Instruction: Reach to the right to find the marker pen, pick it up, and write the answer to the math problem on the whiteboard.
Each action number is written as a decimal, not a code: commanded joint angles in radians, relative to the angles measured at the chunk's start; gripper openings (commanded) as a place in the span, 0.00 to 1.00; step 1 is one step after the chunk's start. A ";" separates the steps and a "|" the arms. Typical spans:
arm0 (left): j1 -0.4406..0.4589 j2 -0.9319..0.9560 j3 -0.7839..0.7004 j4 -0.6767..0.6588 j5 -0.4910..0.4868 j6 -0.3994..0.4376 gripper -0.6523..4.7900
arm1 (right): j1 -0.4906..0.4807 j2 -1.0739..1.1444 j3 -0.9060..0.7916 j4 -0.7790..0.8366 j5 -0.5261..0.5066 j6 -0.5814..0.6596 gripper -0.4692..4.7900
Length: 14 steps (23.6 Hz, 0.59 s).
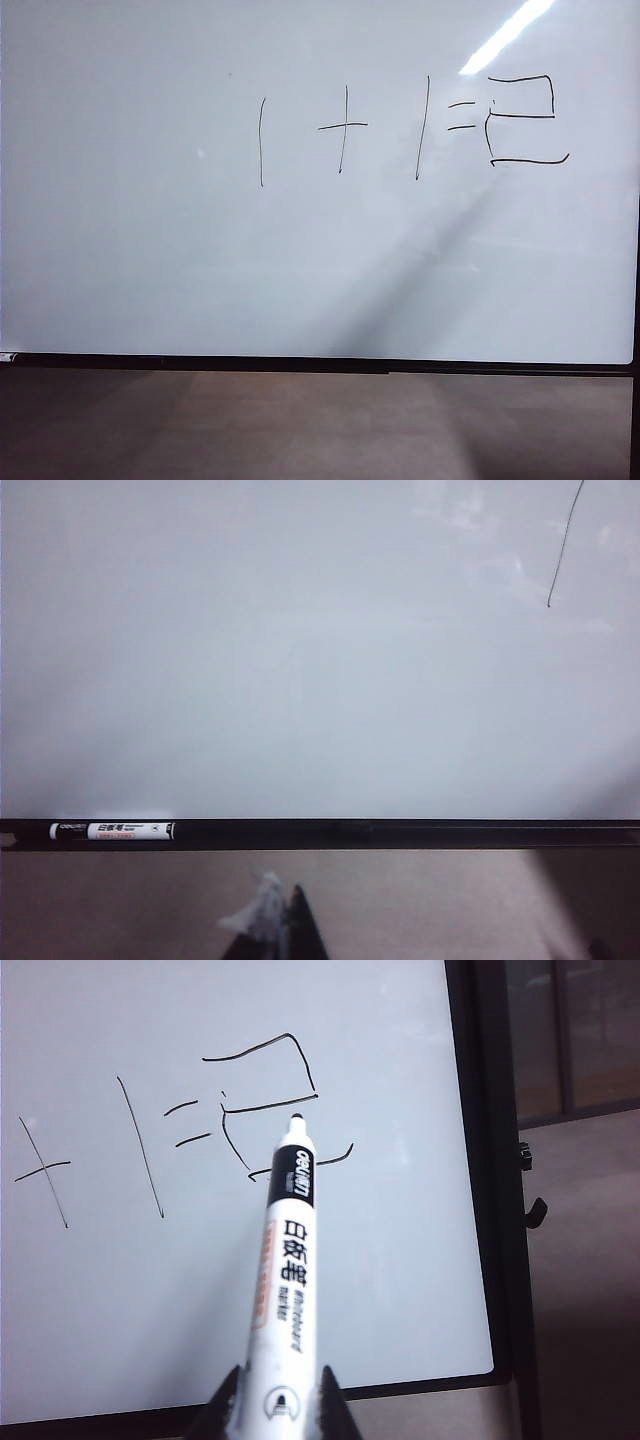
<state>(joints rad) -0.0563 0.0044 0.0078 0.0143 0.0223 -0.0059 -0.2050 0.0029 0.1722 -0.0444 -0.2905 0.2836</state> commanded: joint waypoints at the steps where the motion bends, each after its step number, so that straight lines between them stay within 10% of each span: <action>1: 0.001 0.000 0.001 0.010 -0.003 0.016 0.11 | 0.002 -0.001 0.005 0.011 0.000 0.000 0.08; 14: 0.001 0.000 0.001 0.013 -0.010 0.043 0.11 | 0.002 -0.001 0.005 0.011 0.000 0.000 0.08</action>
<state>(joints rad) -0.0563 0.0044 0.0078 0.0143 0.0147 0.0315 -0.2050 0.0029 0.1722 -0.0444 -0.2905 0.2836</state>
